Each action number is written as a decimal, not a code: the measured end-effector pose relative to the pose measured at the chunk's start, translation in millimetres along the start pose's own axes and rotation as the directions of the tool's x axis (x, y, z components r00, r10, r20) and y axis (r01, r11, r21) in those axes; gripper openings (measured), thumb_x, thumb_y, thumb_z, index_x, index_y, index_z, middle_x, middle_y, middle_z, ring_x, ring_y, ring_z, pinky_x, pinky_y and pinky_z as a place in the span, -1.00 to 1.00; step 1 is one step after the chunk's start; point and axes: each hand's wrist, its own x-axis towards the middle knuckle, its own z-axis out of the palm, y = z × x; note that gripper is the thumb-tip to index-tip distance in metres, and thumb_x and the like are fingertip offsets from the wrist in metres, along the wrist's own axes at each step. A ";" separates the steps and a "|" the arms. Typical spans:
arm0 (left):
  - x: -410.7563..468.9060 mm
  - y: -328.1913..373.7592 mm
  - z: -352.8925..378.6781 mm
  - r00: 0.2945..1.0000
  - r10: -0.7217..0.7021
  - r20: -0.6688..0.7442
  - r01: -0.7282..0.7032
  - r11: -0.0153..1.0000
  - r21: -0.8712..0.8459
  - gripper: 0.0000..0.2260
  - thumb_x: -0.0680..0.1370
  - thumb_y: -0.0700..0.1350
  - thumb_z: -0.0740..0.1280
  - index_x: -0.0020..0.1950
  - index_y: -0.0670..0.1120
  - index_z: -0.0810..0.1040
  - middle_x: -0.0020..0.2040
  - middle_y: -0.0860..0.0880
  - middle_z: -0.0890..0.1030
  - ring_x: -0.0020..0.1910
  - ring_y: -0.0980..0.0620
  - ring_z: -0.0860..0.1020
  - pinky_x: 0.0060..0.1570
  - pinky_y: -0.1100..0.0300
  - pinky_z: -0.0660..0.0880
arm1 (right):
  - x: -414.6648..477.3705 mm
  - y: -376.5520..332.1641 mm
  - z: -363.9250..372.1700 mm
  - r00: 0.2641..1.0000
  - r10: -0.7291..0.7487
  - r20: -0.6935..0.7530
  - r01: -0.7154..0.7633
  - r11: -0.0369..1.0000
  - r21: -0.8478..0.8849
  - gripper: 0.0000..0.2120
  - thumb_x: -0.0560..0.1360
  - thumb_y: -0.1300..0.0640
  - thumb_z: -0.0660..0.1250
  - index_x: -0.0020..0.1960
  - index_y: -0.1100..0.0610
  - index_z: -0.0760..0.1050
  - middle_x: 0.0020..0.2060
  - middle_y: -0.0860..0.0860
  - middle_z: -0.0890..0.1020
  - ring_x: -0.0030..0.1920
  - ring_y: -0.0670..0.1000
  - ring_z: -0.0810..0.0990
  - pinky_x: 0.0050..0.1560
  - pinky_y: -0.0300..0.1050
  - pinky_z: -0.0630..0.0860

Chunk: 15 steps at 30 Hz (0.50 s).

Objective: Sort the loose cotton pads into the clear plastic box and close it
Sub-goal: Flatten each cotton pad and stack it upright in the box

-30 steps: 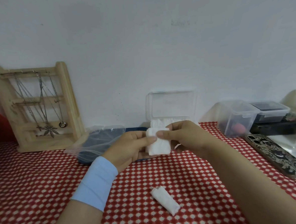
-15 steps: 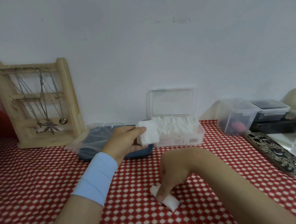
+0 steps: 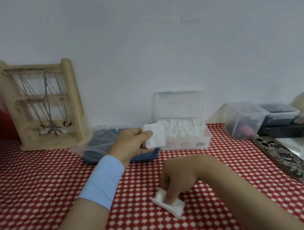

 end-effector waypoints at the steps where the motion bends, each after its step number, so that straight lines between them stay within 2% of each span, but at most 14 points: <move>1: 0.2 -0.1 -0.1 1.000 0.006 0.001 -0.006 1.000 0.009 -0.86 0.60 -0.17 0.39 0.15 -0.13 0.62 0.11 -0.10 0.69 0.08 -0.05 0.68 -0.08 0.12 0.67 | -1.7 0.6 -1.7 0.999 -0.032 -0.025 0.032 0.999 0.026 -0.68 0.53 -0.07 0.43 0.22 0.06 0.61 -0.15 -0.21 0.54 -0.08 -0.14 0.52 -0.03 -0.21 0.43; 3: 0.0 0.1 -0.1 1.000 0.020 -0.001 -0.020 0.999 0.031 -0.90 0.60 -0.17 0.38 0.10 -0.10 0.64 0.07 -0.09 0.71 0.04 -0.03 0.69 -0.09 0.14 0.67 | -5.3 4.6 -5.9 0.982 -0.081 -0.168 0.105 0.985 0.139 -0.76 0.54 -0.02 0.42 0.16 0.04 0.60 -0.13 -0.19 0.58 -0.08 -0.15 0.56 -0.04 -0.21 0.47; 5: -0.9 -0.2 0.2 0.999 0.034 -0.007 -0.033 0.999 0.041 -0.93 0.60 -0.17 0.38 0.01 -0.07 0.67 -0.01 -0.07 0.74 0.00 -0.02 0.71 -0.06 0.13 0.66 | -8.5 11.4 -11.2 0.929 -0.066 -0.363 0.188 0.931 0.312 -0.81 0.51 0.06 0.45 0.10 0.07 0.62 -0.08 -0.10 0.68 -0.06 -0.07 0.66 0.01 -0.15 0.60; 8: -1.3 -1.6 1.9 1.000 0.022 -0.005 -0.022 0.999 0.037 -0.90 0.59 -0.15 0.39 0.06 -0.08 0.70 -0.02 -0.06 0.75 0.02 -0.05 0.71 0.04 0.02 0.66 | -13.2 21.7 -19.4 0.795 0.108 -0.597 0.290 0.797 0.530 -0.90 0.49 0.10 0.49 0.01 0.02 0.68 -0.14 -0.09 0.74 -0.15 -0.16 0.70 -0.09 -0.25 0.62; 11: -2.0 -2.2 6.8 1.000 -0.017 0.011 0.017 0.999 -0.049 -0.81 0.58 -0.15 0.41 0.17 -0.15 0.66 0.06 -0.10 0.73 0.05 -0.07 0.70 -0.06 0.06 0.67 | -18.6 31.5 -26.0 0.679 0.296 -0.672 0.338 0.687 0.644 -0.95 0.50 0.07 0.49 -0.05 0.03 0.66 -0.27 -0.08 0.73 -0.36 -0.19 0.66 -0.39 -0.35 0.49; 13: -3.3 -1.3 11.1 1.000 -0.006 0.027 0.007 0.999 -0.054 -0.80 0.57 -0.15 0.42 0.17 -0.17 0.66 0.05 -0.10 0.73 0.01 -0.05 0.72 -0.13 0.13 0.66 | -21.0 34.4 -28.6 0.658 0.314 -0.684 0.349 0.678 0.647 -0.88 0.49 0.04 0.50 -0.06 0.08 0.67 -0.31 -0.05 0.73 -0.40 -0.13 0.65 -0.44 -0.32 0.46; 15: -5.6 -0.1 14.6 0.999 -0.002 0.047 0.004 0.999 -0.037 -0.83 0.58 -0.13 0.41 0.13 -0.15 0.67 0.00 -0.07 0.75 -0.03 -0.01 0.73 -0.10 0.12 0.67 | -20.8 33.4 -30.2 0.622 0.327 -0.711 0.345 0.701 0.624 -0.84 0.47 0.01 0.52 -0.07 0.11 0.68 -0.36 -0.05 0.71 -0.45 -0.16 0.60 -0.44 -0.34 0.44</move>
